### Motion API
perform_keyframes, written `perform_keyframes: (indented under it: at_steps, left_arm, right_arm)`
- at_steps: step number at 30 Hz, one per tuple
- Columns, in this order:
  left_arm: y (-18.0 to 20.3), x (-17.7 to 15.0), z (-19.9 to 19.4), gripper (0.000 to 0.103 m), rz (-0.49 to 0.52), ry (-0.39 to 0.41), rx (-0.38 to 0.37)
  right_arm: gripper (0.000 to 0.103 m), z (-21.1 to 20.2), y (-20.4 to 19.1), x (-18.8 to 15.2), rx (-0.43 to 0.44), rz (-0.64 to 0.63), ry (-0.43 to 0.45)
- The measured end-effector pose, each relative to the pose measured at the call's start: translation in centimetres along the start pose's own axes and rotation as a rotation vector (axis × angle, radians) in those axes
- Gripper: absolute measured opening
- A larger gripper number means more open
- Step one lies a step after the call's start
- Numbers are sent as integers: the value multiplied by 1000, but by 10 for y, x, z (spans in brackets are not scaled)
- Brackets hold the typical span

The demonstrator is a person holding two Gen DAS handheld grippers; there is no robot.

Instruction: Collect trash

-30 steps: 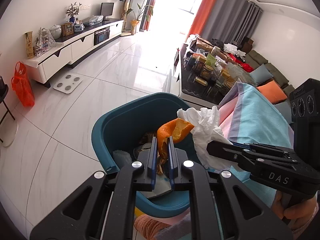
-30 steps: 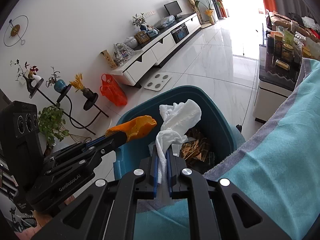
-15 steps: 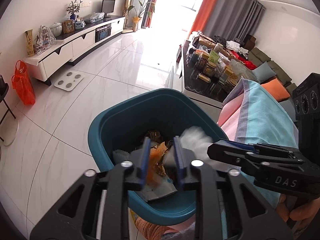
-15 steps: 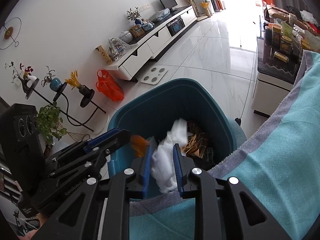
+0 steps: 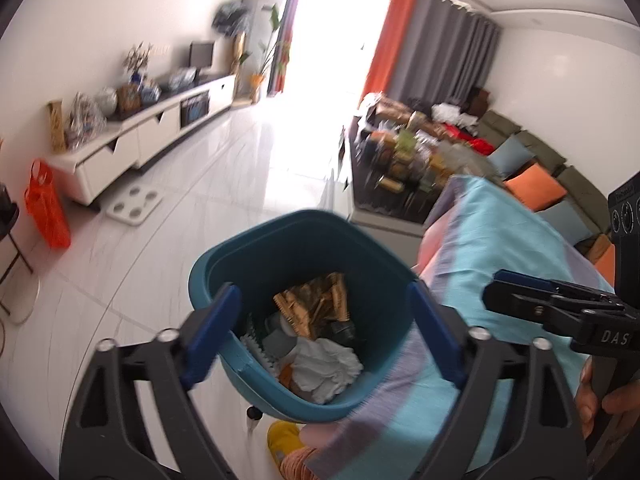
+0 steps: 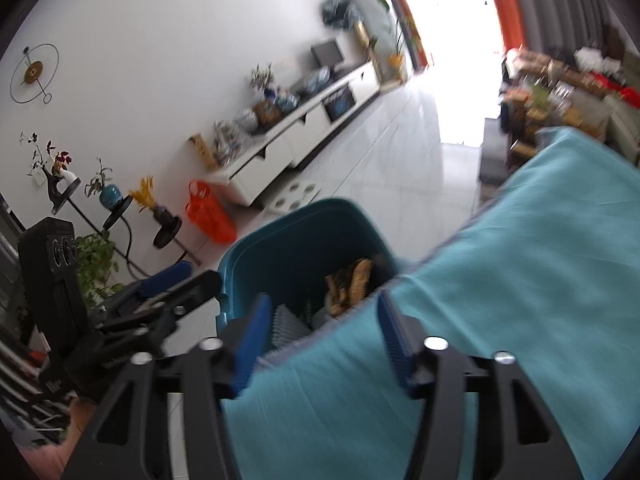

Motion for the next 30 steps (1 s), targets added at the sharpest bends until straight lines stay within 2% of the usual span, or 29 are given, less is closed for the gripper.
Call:
perform_keyframes:
  at_steps: [1, 3, 6, 8, 10, 15, 22, 30]
  left_arm:
    - [4, -3, -10, 97, 15, 14, -6]
    - [16, -5, -22, 97, 50, 42, -21]
    - [39, -13, -42, 97, 84, 89, -44]
    - [53, -17, -52, 97, 99, 116, -46]
    - [71, -23, -61, 97, 113, 148, -61]
    - [122, -40, -72, 97, 193, 205, -117]
    - [184, -56, -80, 97, 276, 275, -193]
    - [233, -78, -79, 97, 346, 287, -216]
  right_arm:
    - [65, -12, 4, -5, -12, -3, 31]
    - [70, -32, 11, -15, -43, -9, 78]
    - [86, -69, 25, -38, -113, -13, 166]
    - [88, -91, 34, -53, -157, -10, 223]
    - [96, -109, 43, -68, -221, 2, 273]
    - [96, -155, 73, -115, -376, 76, 372]
    - [96, -208, 105, -160, -593, 178, 489]
    - [96, -238, 111, -188, -737, 193, 567]
Point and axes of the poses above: each gripper's, at about its wrist camera, not at the fingertips, and z roughly the way its jaws point, y to its right, x to its top, the point moved 1 cm from there along z, roughly the way its jaws point, and after that the axes turned 11 degrees about -x, right-handed, at the moved point
